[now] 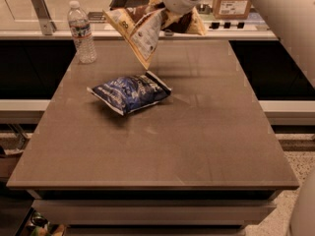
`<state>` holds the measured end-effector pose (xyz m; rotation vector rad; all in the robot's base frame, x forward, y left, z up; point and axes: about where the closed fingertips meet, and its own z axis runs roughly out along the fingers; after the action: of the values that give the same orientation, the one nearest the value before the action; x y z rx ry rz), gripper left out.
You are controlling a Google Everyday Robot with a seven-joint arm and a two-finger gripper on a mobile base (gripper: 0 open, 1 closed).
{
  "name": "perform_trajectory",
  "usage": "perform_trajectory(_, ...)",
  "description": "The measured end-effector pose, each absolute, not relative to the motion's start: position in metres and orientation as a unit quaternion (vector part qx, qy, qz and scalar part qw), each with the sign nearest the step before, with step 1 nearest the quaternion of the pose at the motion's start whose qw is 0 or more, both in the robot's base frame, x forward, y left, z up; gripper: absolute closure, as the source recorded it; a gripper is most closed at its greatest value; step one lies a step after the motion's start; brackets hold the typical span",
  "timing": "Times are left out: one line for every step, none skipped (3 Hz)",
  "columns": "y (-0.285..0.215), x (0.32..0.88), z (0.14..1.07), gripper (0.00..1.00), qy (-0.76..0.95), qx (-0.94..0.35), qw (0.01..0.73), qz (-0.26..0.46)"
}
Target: Move brown chip bag near water bottle
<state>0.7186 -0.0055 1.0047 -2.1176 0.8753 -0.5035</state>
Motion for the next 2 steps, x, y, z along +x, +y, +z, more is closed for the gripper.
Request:
perform_trajectory(0.02,0.734,0.992,1.0,0.323,-0.841,0.399,-0.172)
perform_trajectory(0.04,0.746,0.974,1.0,0.313,-0.846,0.407,-0.146)
